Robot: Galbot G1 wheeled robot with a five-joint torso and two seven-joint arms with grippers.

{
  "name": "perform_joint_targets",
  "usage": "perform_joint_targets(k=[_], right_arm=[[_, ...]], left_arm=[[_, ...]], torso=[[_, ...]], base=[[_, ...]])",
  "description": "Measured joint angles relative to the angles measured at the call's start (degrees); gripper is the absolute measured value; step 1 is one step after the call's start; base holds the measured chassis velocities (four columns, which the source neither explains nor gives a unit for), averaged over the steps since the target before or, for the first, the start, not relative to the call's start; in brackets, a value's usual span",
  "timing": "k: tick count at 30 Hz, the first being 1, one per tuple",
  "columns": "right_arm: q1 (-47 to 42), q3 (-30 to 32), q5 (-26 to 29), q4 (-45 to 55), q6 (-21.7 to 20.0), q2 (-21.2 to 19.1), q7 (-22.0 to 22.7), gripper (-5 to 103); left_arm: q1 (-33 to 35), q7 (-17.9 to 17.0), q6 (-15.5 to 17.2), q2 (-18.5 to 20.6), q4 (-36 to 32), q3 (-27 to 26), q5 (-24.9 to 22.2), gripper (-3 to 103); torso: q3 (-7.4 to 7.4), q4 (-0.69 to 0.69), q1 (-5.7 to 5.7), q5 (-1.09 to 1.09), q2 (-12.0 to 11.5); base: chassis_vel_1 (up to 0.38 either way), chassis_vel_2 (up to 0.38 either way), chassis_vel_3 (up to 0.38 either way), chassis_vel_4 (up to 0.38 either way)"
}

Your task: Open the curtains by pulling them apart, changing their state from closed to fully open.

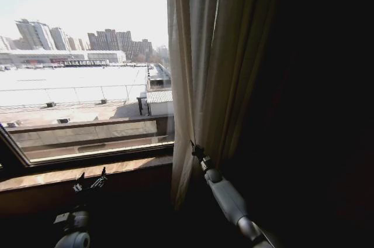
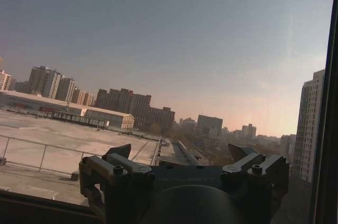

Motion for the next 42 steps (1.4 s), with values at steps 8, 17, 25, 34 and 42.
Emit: perform_joint_targets(k=[8, 17, 25, 34, 42], right_arm=[[0.4, 0.4, -3.9, -0.1, 3.3, 1.2, 3.0, 0], [0.2, 0.5, -4.9, -0.2, 3.6, 1.4, 2.0, 0], [-0.1, 0.9, -1.0, -0.1, 2.1, 0.8, -1.5, 0], [-0.1, 0.8, -2.1, -0.2, 2.7, 0.6, 0.6, 0], [0.5, 0.0, -8.8, -0.8, 2.7, 0.8, 4.9, 0]], left_arm=[[0.0, 0.0, 0.0, 0.0, 0.0, 0.0, 0.0, 100], [0.0, 0.0, 0.0, 0.0, 0.0, 0.0, 0.0, 100], [0.0, 0.0, 0.0, 0.0, 0.0, 0.0, 0.0, 100], [0.0, 0.0, 0.0, 0.0, 0.0, 0.0, 0.0, 100], [0.0, 0.0, 0.0, 0.0, 0.0, 0.0, 0.0, 100]], torso=[[0.00, -0.03, 0.00, 0.03, 0.0], [0.00, 0.04, 0.01, -0.03, 0.0], [0.00, 0.00, 0.00, 0.03, 0.0], [0.00, 0.02, -0.01, 0.00, 0.0], [0.02, 0.00, 0.03, 0.01, 0.0]], base=[[-0.224, -0.219, 0.205, 0.224], [-0.014, -0.015, 0.014, 0.013], [0.000, 0.000, 0.000, 0.000], [-0.031, 0.041, 0.026, -0.029], [-0.072, 0.055, 0.070, -0.055]])
